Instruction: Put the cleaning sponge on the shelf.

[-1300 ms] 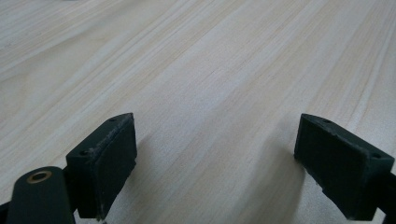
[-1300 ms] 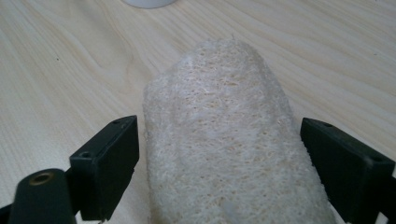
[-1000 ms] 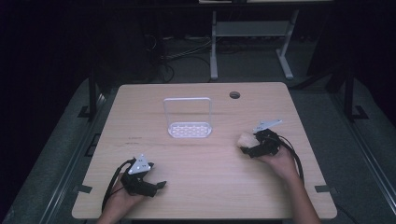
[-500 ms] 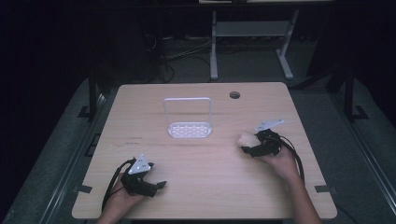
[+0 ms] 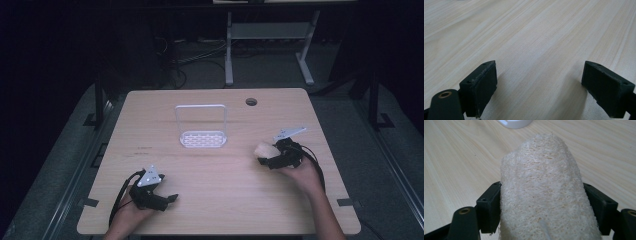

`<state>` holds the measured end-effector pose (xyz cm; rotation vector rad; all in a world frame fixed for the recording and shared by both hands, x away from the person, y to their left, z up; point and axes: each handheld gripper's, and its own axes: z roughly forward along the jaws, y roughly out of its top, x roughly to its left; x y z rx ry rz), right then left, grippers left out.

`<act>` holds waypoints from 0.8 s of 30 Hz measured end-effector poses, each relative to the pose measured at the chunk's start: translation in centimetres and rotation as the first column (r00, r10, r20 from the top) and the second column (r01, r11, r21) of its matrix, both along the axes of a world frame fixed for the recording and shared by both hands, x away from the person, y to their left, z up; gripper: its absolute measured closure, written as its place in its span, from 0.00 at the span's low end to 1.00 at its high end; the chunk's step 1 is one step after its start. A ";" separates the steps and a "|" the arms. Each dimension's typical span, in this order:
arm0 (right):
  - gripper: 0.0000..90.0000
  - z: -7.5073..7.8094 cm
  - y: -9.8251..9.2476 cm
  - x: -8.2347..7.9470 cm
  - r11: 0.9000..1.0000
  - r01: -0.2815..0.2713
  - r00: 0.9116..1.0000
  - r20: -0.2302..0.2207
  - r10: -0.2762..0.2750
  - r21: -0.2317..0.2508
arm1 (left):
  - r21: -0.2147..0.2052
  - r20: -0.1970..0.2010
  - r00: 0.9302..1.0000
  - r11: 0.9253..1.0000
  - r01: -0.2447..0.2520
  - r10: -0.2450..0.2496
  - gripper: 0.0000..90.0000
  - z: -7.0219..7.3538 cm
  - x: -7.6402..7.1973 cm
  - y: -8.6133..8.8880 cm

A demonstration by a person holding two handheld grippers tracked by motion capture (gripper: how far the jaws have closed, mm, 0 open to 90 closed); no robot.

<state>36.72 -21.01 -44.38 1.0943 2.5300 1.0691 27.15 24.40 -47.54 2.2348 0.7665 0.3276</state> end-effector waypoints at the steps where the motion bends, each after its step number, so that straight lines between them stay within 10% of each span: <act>1: 0.28 0.1 0.1 -0.1 1.000 0.000 1.000 0.002 0.000 0.000 | 0.002 0.000 1.000 1.000 0.001 -0.001 0.14 0.0 0.0 0.0; 24: 0.28 2.0 3.0 -0.2 0.999 -0.038 0.999 -0.017 0.038 -0.002 | 0.001 0.000 1.000 1.000 0.001 -0.001 0.14 0.0 0.0 0.0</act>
